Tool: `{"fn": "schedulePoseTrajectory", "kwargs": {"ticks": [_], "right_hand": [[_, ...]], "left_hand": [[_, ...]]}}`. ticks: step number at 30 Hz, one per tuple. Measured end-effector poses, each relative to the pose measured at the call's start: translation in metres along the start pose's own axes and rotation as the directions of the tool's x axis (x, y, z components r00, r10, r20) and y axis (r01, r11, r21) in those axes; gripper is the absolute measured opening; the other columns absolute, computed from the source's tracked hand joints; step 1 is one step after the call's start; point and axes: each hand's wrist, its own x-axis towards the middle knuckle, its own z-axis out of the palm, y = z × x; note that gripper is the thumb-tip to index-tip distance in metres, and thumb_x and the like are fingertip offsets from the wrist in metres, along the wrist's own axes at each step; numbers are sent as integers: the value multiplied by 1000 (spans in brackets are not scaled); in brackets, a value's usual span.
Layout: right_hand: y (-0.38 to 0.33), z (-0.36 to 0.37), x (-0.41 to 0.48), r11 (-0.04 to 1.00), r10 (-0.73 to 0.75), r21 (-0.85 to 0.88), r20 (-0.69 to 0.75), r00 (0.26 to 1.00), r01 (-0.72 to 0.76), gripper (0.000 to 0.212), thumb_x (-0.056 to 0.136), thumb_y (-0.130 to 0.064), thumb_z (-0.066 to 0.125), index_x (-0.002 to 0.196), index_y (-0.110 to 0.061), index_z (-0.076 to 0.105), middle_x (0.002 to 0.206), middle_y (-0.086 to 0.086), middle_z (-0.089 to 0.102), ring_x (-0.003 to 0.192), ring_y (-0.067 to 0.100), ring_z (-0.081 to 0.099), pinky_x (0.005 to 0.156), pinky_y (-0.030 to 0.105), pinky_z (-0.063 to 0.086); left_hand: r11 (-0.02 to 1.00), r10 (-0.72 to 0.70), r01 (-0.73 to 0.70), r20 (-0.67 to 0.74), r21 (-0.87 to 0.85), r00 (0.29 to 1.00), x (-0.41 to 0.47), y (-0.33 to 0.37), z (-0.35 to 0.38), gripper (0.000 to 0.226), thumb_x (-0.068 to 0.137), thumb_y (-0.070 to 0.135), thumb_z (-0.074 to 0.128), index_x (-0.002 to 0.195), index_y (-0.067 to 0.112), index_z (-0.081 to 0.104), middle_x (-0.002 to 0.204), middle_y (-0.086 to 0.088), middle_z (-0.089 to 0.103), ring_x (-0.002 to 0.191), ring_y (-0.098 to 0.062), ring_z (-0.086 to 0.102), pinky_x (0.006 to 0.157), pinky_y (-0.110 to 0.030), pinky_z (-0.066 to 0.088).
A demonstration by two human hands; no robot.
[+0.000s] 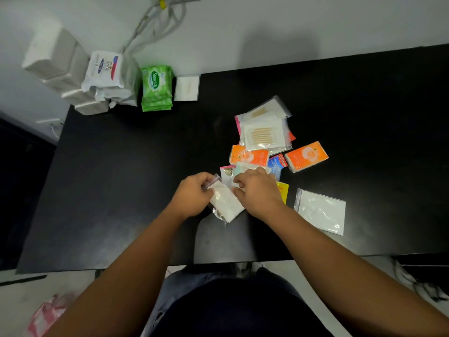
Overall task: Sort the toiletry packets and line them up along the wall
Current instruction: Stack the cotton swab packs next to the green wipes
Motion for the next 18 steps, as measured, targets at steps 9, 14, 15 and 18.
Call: {"fn": "schedulePoseTrajectory", "kwargs": {"ticks": [9,14,15,18], "right_hand": [[-16,-28,13,726,45,660,235,971,-194,30,97,-35,58,118,-16,68,98,-1,68,86,10,62,72,20,46],[-29,-34,27,419,39,838,369,929,-350,15,95,-17,63,107,-10,68,100,11,73,86,22,68,63,27,52],[-31,-34,31,404,52,849,350,935,-340,13,94,-14,64,105,-10,68,98,11,74,83,20,68,59,26,51],[-36,-31,46,343,104,881,308,946,-325,12,90,-11,68,102,-12,67,93,5,75,78,15,70,55,24,49]], "left_hand": [[710,20,-53,-55,-702,998,17,19,-44,46,86,-22,48,62,17,53,102,-3,74,104,-24,67,88,-31,54],[626,78,-75,-33,-776,996,27,26,-55,49,86,-19,53,69,24,67,120,-7,70,113,-26,65,94,-39,54],[615,41,-74,-61,-785,997,30,26,-57,42,86,-16,57,83,24,71,115,-7,71,107,-25,67,91,-39,54],[606,-136,-30,-140,-795,981,40,24,-64,23,92,0,61,110,13,66,99,-8,72,89,-23,68,79,-37,55]]}}
